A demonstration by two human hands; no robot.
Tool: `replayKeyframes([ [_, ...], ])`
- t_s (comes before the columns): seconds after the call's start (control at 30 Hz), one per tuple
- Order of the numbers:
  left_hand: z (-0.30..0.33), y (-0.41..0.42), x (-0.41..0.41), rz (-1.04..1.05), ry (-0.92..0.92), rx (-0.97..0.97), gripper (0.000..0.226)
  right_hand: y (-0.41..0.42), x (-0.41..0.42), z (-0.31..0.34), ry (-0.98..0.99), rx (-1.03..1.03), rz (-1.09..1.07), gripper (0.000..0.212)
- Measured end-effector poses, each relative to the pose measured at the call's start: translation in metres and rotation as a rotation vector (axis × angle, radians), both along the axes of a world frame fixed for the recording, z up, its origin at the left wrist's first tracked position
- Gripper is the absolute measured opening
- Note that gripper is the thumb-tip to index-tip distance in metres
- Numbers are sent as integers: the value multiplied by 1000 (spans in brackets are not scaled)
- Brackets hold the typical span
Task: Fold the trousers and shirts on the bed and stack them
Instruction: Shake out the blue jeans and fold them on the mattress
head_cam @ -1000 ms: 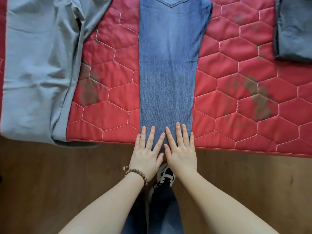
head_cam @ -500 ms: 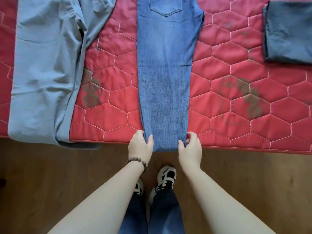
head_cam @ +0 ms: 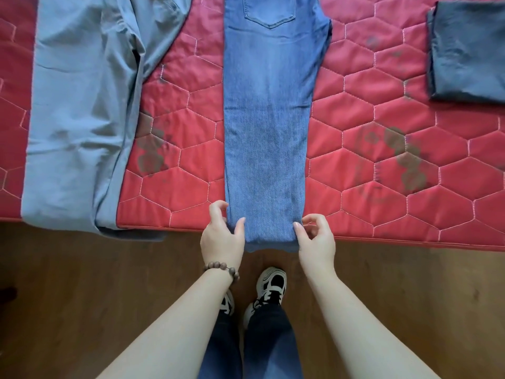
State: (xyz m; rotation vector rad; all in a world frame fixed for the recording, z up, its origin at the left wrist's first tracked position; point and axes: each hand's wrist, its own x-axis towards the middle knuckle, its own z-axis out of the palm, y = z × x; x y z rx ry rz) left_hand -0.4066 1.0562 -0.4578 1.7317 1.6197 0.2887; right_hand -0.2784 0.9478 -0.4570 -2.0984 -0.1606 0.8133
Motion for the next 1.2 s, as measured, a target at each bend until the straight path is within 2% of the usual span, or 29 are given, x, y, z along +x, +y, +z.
replayKeyframes([
  [0.17,0,4,-3,-12,48,-96,27,-2,1,1,84,49,-26,16],
  [0.3,0,6,-5,3,-95,-164,22,-2,3,6,175,54,-11,27],
  [0.47,-1,16,-16,-76,-226,-347,45,-6,6,7,319,123,-13,37],
  [0.63,-1,25,-26,-110,-294,-415,47,-10,4,3,498,226,-110,34],
  [0.73,-1,28,-28,-99,-335,-423,41,-7,4,2,579,206,-91,32],
  [0.83,-1,32,-31,-93,-352,-435,39,-2,8,3,575,175,5,22],
  [0.97,2,32,-33,-78,-436,-521,32,-1,7,4,434,104,152,15],
  [1.03,4,29,-34,-106,-451,-577,16,-4,2,4,382,98,206,22],
  [1.1,2,24,-38,-158,-419,-640,6,-10,-4,5,352,124,194,39],
  [1.2,-2,16,-46,-237,-360,-710,6,-18,-12,7,340,164,137,68],
])
